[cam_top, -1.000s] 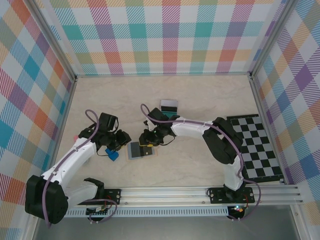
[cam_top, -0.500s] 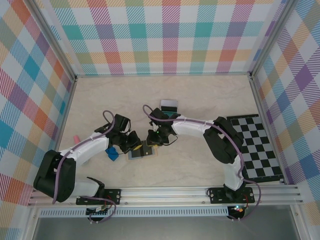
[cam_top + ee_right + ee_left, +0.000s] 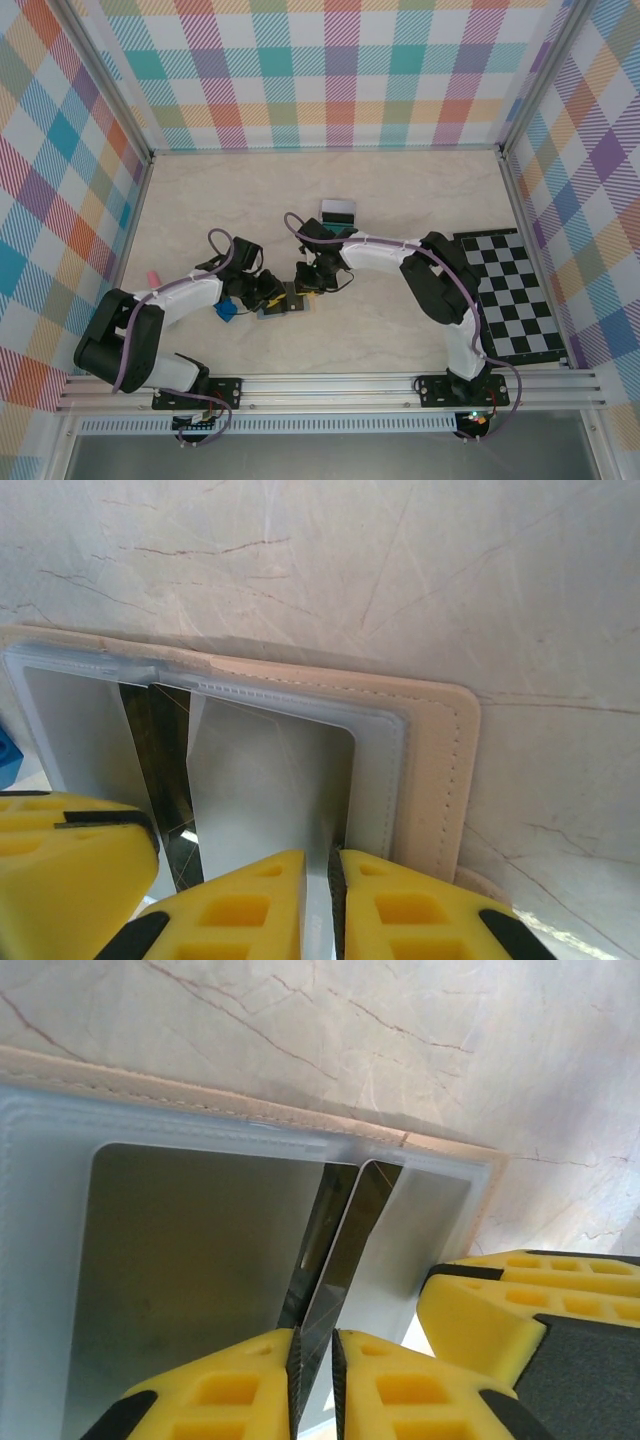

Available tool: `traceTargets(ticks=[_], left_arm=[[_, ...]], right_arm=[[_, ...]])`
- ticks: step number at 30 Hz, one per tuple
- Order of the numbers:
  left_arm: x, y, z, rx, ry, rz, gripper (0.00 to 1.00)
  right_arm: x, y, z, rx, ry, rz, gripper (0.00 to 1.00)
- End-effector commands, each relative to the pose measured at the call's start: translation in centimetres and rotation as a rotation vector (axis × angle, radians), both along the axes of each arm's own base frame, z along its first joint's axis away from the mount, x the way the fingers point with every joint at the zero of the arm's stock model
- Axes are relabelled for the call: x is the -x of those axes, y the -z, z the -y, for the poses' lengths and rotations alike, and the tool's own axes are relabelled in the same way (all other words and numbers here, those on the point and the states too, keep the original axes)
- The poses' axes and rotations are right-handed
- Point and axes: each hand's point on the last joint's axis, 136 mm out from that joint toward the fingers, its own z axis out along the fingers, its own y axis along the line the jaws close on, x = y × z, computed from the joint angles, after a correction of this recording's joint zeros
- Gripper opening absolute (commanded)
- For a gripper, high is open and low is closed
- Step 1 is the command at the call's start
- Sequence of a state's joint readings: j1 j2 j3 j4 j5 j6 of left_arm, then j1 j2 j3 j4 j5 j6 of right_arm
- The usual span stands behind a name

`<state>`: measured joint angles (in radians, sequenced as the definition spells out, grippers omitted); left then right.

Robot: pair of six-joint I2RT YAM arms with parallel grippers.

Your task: Take the credit cards out of the card holder

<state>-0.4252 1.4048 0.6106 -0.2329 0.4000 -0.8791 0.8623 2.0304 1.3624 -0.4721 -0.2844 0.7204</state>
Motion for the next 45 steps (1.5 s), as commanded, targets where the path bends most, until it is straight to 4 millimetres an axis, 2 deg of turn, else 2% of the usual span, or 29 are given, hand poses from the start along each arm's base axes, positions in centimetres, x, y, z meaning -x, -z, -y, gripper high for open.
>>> traceTargets(ticks=[1, 9, 21, 23, 28, 29, 38, 39, 45], left_arm=[[0.5, 1.0, 0.1, -0.005, 0.007, -0.014, 0.22], [0.8, 1.5, -1.1, -0.078, 0.011, -0.023, 0.28], [1.3, 1.7, -0.2, -0.052, 0.116, -0.019, 0.31], [1.9, 2.0, -0.5, -0.062, 0.125, -0.048, 0.3], [1.8, 1.7, -0.3, -0.041, 0.122, -0.041, 0.25], [1.1, 1.4, 0.0, -0.029, 0.119, -0.009, 0.23], [0.8, 0.7, -1.0, -0.036, 0.09, 0.02, 0.09], [1.4, 0.8, -1.3, -0.046, 0.092, -0.002, 0.08], [1.8, 0.6, -2.0, -0.065, 0.092, -0.007, 0.05]], right_arm=[[0.7, 1.8, 1.1, 0.052, 0.018, -0.062, 0.17], [0.8, 2.3, 1.3, 0.057, 0.02, -0.08, 0.17], [1.2, 3.3, 1.0, 0.041, 0.018, -0.128, 0.17], [1.3, 3.5, 0.9, 0.039, 0.018, -0.136, 0.17], [1.3, 3.6, 1.0, 0.044, 0.02, -0.136, 0.17], [1.3, 3.6, 1.1, 0.047, 0.023, -0.136, 0.17], [1.1, 3.9, 1.9, 0.085, 0.033, -0.125, 0.17], [1.1, 4.0, 2.0, 0.091, 0.033, -0.127, 0.17], [1.0, 4.2, 2.5, 0.117, 0.037, -0.12, 0.17]])
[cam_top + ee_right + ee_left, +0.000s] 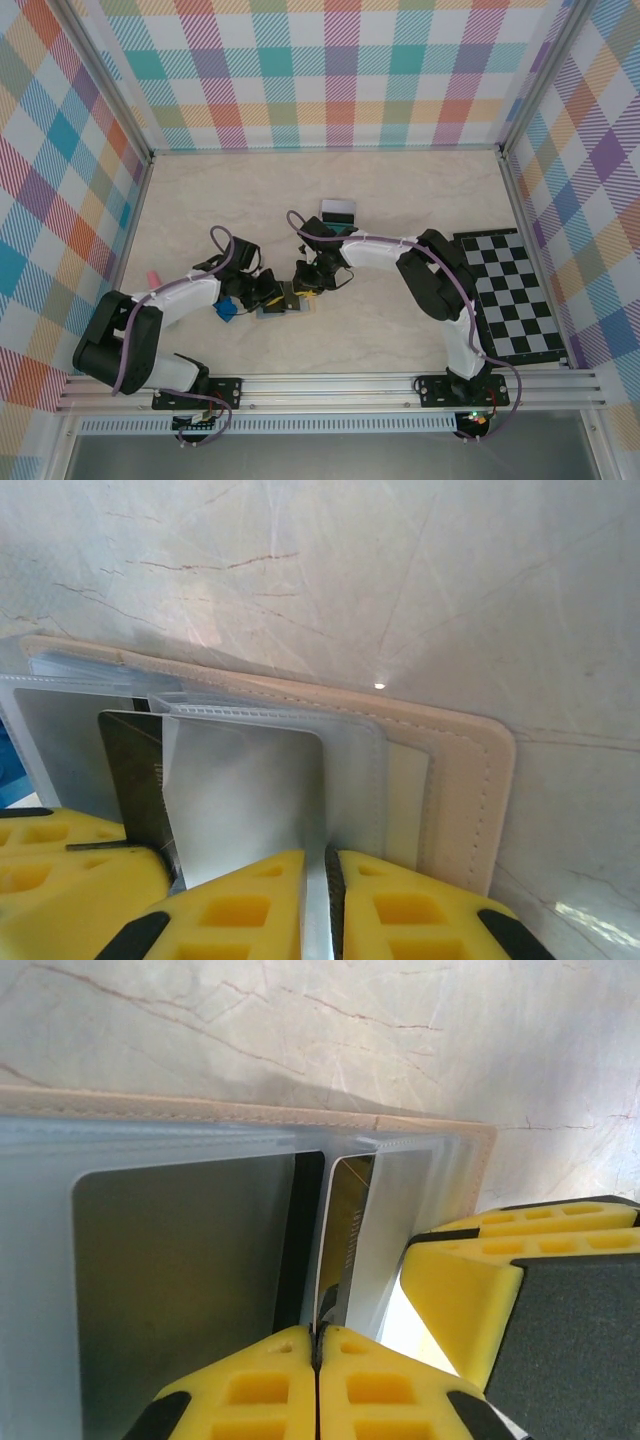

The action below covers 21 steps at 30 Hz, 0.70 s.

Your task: Take the credit cards out of the card holder

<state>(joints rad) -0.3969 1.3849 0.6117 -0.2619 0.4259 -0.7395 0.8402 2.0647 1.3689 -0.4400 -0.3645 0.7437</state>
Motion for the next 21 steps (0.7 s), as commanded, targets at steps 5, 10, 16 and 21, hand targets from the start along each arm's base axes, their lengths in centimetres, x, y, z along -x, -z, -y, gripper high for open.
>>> traceTargets(ticks=[5, 10, 16, 21], left_arm=[[1.9, 1.0, -2.0, -0.08, -0.018, -0.075, 0.0], [2.1, 0.8, -2.8, -0.128, -0.02, -0.09, 0.0], [1.9, -1.5, -3.9, -0.189, -0.013, -0.056, 0.0], [1.1, -4.8, -4.3, -0.213, 0.009, 0.013, 0.0]], right_arm=[[1.1, 3.8, 3.2, 0.176, 0.017, -0.053, 0.16], [0.9, 3.6, 3.2, 0.175, 0.021, -0.049, 0.16], [0.4, 2.2, 2.3, 0.114, 0.015, -0.028, 0.17], [-0.9, -1.8, 0.7, -0.028, 0.007, 0.047, 0.19]])
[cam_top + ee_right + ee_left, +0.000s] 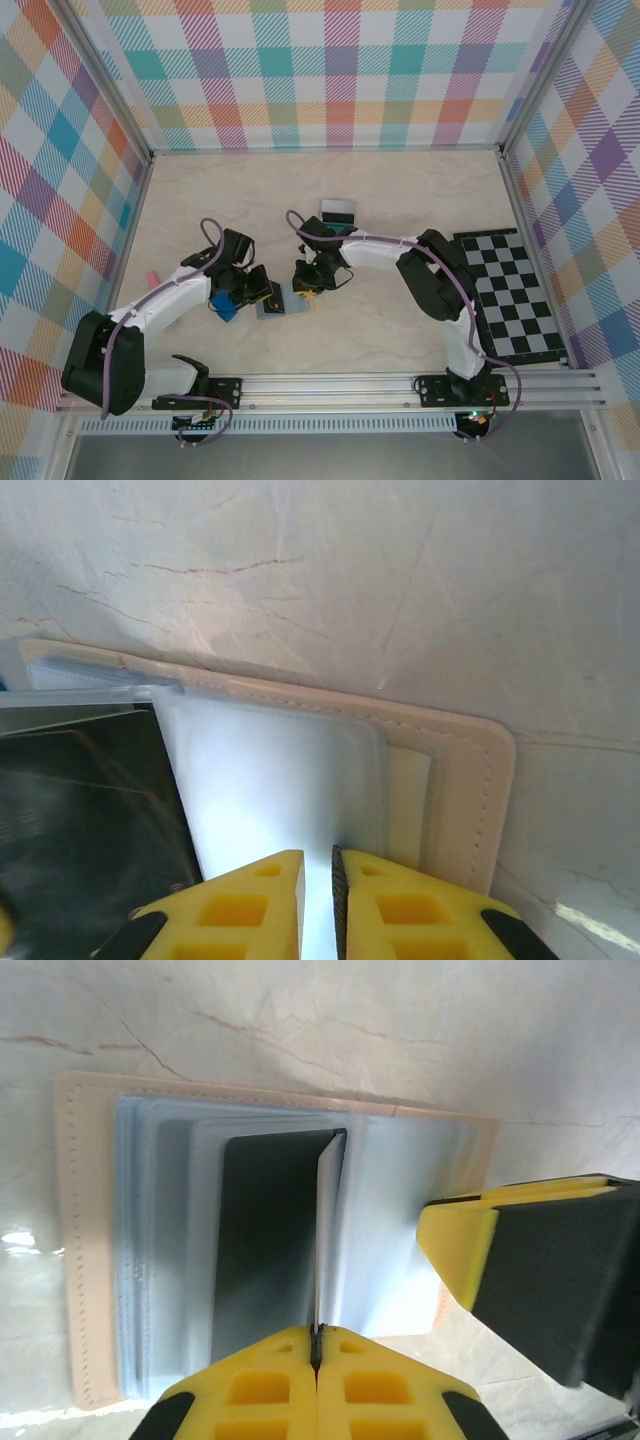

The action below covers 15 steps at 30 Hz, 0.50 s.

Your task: Take the credit cards out of the card holder

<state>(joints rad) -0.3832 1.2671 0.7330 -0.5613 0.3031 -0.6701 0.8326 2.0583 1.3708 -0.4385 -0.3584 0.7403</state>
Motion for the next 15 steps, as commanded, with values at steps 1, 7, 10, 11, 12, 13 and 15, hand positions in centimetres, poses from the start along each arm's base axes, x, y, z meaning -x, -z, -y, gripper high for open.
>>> traceTargets(ticks=[1, 7, 10, 11, 12, 13, 15], left_arm=[[0.4, -1.9, -1.5, -0.072, 0.018, 0.006, 0.0], [-1.4, -7.0, -0.9, 0.004, 0.031, 0.135, 0.0], [-2.6, -9.7, 0.6, 0.131, 0.041, 0.203, 0.0], [-3.0, -10.6, 1.2, 0.179, 0.043, 0.222, 0.0], [-3.2, -11.3, 1.7, 0.221, 0.045, 0.233, 0.0], [-3.6, -12.2, 2.3, 0.271, 0.048, 0.247, 0.0], [-4.3, -14.0, 3.4, 0.37, 0.06, 0.278, 0.0]], right_arm=[[-0.7, -2.5, 0.3, -0.06, -0.001, 0.055, 0.21], [-2.4, -10.7, -0.3, -0.318, 0.0, 0.18, 0.46], [-2.9, -13.7, 0.5, -0.439, 0.028, 0.193, 0.57], [-3.1, -14.4, 0.7, -0.483, 0.04, 0.181, 0.61], [-3.3, -15.0, 0.8, -0.52, 0.047, 0.172, 0.63], [-3.7, -15.6, 1.0, -0.556, 0.059, 0.16, 0.65], [-4.2, -16.6, 1.2, -0.612, 0.073, 0.139, 0.68]])
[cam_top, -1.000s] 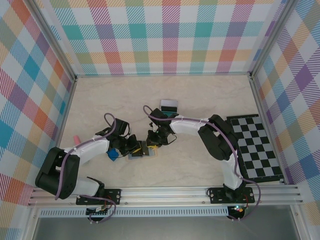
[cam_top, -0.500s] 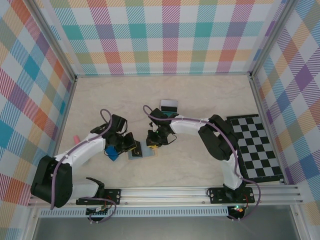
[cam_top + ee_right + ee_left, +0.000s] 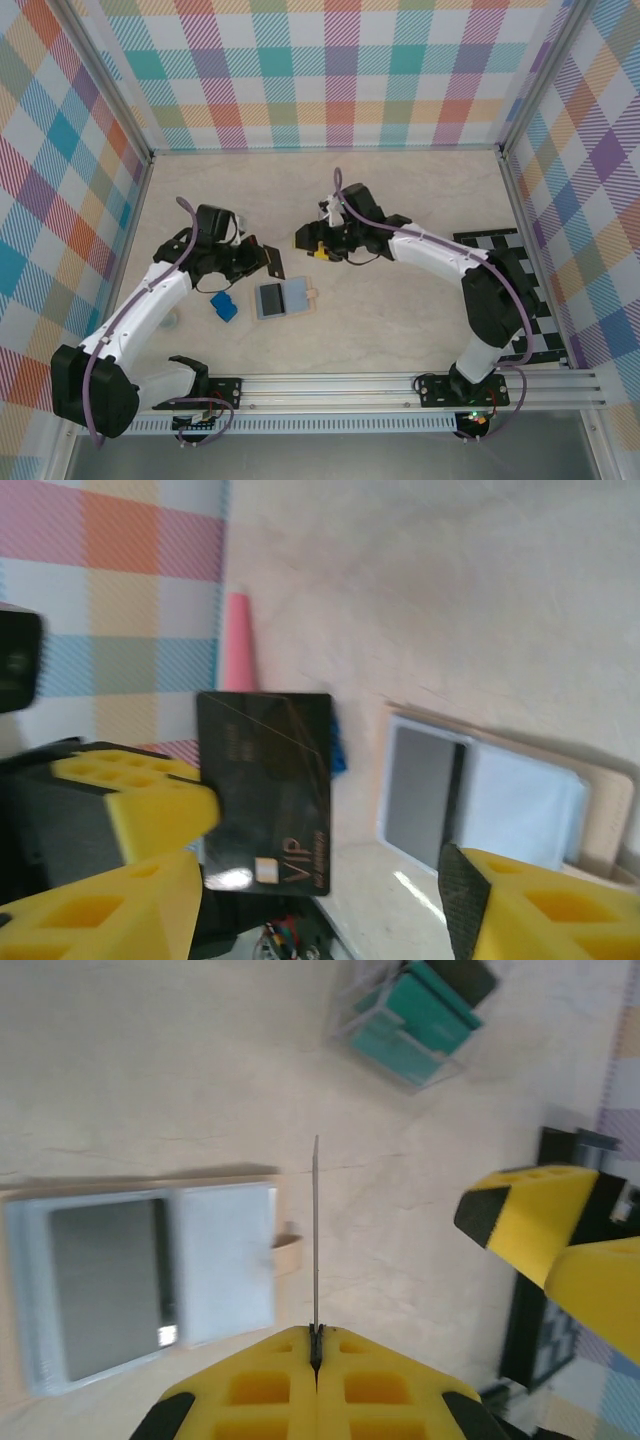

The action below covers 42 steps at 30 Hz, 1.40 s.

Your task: Take the credit cards out of the card holder

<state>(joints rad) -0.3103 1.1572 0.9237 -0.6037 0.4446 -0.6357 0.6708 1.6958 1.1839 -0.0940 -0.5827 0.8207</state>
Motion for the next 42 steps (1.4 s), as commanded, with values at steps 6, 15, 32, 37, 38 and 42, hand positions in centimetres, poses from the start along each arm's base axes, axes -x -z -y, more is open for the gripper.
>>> traceTargets(ticks=[6, 15, 32, 37, 38, 42], left_arm=[[-2.4, -6.8, 3.7, 0.324, 0.086, 0.099, 0.0], [-3.1, -7.7, 3.7, 0.352, 0.087, 0.133, 0.0], [-1.7, -3.5, -0.3, 0.127, -0.063, 0.063, 0.59], [-1.1, -1.6, -4.2, -0.092, -0.169, 0.061, 0.85], [-1.0, -1.4, -4.6, -0.117, -0.171, 0.061, 0.89], [-1.1, -0.8, -5.7, -0.19, -0.183, 0.068, 0.99]], right_arm=[[-1.1, -3.3, -0.8, -0.201, -0.043, -0.057, 0.7], [-1.2, -7.2, -1.4, -0.346, -0.093, -0.032, 0.5], [-0.6, -7.4, 1.5, -0.133, -0.057, 0.192, 0.0], [-2.2, -5.9, 4.7, 0.144, -0.034, 0.398, 0.0], [-2.6, -5.7, 5.4, 0.193, -0.035, 0.441, 0.0], [-4.5, -5.3, 7.8, 0.357, -0.069, 0.615, 0.0]])
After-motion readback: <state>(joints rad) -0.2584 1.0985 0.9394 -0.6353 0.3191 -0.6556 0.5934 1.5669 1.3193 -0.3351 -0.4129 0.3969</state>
